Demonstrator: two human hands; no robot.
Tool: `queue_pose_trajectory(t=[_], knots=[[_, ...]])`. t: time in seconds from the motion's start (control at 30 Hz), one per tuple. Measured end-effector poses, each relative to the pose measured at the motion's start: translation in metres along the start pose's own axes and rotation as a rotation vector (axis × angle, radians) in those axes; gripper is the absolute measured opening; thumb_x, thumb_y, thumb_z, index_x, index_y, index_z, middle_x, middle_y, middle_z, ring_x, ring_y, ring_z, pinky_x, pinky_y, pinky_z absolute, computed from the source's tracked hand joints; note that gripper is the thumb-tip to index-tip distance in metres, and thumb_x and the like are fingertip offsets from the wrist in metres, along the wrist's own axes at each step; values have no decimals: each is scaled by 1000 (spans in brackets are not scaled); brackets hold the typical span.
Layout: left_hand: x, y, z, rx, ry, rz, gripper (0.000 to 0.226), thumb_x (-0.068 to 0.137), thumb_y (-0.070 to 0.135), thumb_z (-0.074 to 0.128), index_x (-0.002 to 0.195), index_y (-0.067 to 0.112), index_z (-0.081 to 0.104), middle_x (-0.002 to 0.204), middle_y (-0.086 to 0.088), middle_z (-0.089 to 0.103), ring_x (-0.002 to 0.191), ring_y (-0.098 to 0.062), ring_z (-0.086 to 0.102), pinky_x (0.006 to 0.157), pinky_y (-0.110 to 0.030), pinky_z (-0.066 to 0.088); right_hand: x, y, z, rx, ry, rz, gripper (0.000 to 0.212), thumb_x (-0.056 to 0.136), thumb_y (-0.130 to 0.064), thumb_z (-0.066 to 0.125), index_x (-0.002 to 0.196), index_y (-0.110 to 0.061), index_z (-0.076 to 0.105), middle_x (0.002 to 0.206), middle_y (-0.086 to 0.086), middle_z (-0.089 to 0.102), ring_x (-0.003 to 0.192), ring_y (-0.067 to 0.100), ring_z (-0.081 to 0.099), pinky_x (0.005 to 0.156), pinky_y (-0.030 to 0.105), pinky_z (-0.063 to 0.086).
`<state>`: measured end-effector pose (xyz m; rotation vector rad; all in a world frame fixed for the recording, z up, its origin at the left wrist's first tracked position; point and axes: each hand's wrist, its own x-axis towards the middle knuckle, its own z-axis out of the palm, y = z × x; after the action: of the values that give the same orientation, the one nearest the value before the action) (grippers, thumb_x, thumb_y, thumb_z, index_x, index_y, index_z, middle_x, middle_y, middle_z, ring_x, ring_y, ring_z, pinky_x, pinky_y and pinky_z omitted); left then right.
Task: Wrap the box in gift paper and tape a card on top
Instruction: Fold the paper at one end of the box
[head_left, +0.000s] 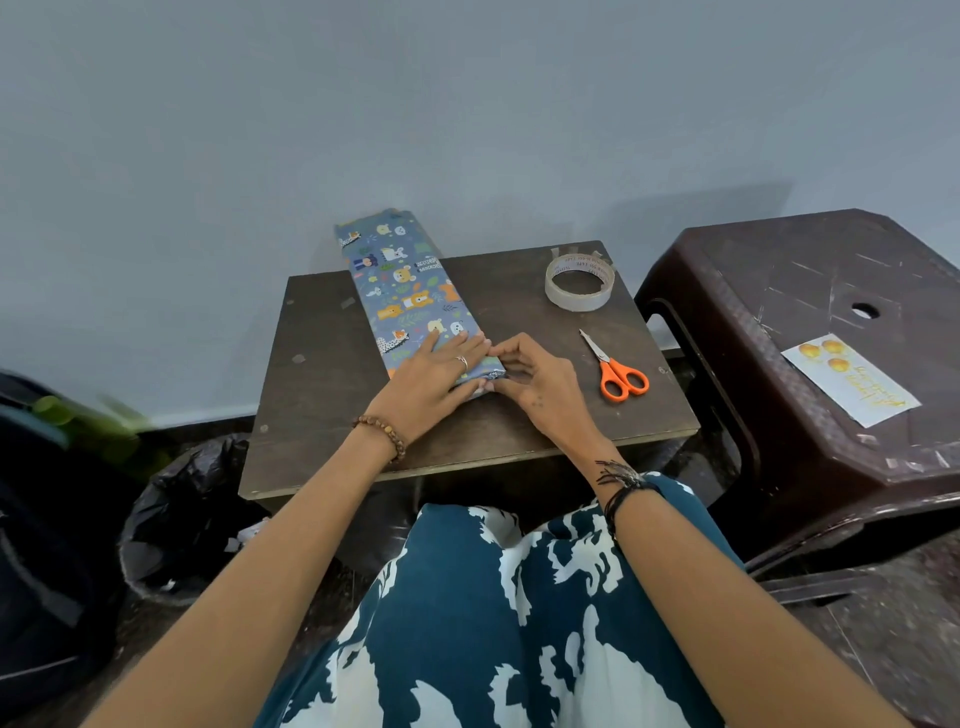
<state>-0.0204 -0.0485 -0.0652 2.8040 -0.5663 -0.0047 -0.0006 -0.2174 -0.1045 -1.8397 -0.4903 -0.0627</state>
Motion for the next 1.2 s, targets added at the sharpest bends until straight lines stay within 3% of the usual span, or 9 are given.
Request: queue_pose_trajectory(t=[0.17,0.3,0.47,0.63,0.7,0.83,0.93,1.03,1.2], knots=[[0,1,0,22,-14,27,53,98,32,39,146,15,23,153,-2,22,144,-17,15,116,-27,-1,2,4,2,-43,48,-3,18,79,-7,71,94,-4,61,95,-1,70,95,3,66,87,27,53],[0,-8,-3,-100,-82,-74,60,93,36,49,146,27,22,154,3,23,144,-23,11,116,-38,15,2,4,3,-55,55,-4,20,79,-5,72,95,-3,61,96,-5,67,95,0,64,87,20,52],[0,-15,-8,-130,-84,54,59,93,19,54,145,19,25,151,0,27,141,-12,18,117,-27,6,0,2,2,-30,25,14,24,79,-5,71,101,-4,60,101,-4,67,98,2,63,89,20,51],[-1,-19,-3,-54,-54,108,53,97,22,45,145,16,23,152,-2,25,142,-17,20,118,-28,9,-2,0,0,-34,-68,43,34,78,-8,73,105,-15,54,106,-5,65,104,4,61,93,27,51],[-1,-19,-1,-25,-56,114,53,99,31,39,146,14,21,153,0,21,142,-13,13,119,-30,10,-2,-2,2,-97,-46,9,33,78,-15,73,105,-16,54,107,-5,66,103,3,62,91,27,52],[-2,-15,0,-32,-29,150,82,84,64,9,145,11,24,151,-1,23,132,-3,5,110,-13,-2,-2,-1,5,-279,38,-95,24,80,-22,71,96,-16,55,98,-2,68,92,9,65,77,37,56],[0,-16,5,-51,33,122,57,96,43,35,144,13,28,150,-2,29,138,-7,16,112,-15,2,0,-2,4,-316,66,-90,21,79,-21,72,90,-13,57,90,-1,69,84,14,65,72,42,53],[4,-21,-1,-87,-34,109,62,91,21,57,144,19,25,151,2,28,132,3,16,117,-22,0,1,-2,4,-301,71,-80,20,78,-19,74,88,-13,57,90,-1,70,83,14,66,73,42,54],[3,-49,-15,170,-331,142,107,71,53,67,143,32,-10,146,17,-15,134,-1,-15,113,-40,-10,1,-4,3,-267,68,-45,21,77,-20,75,88,-12,58,93,1,71,87,12,67,77,36,54]])
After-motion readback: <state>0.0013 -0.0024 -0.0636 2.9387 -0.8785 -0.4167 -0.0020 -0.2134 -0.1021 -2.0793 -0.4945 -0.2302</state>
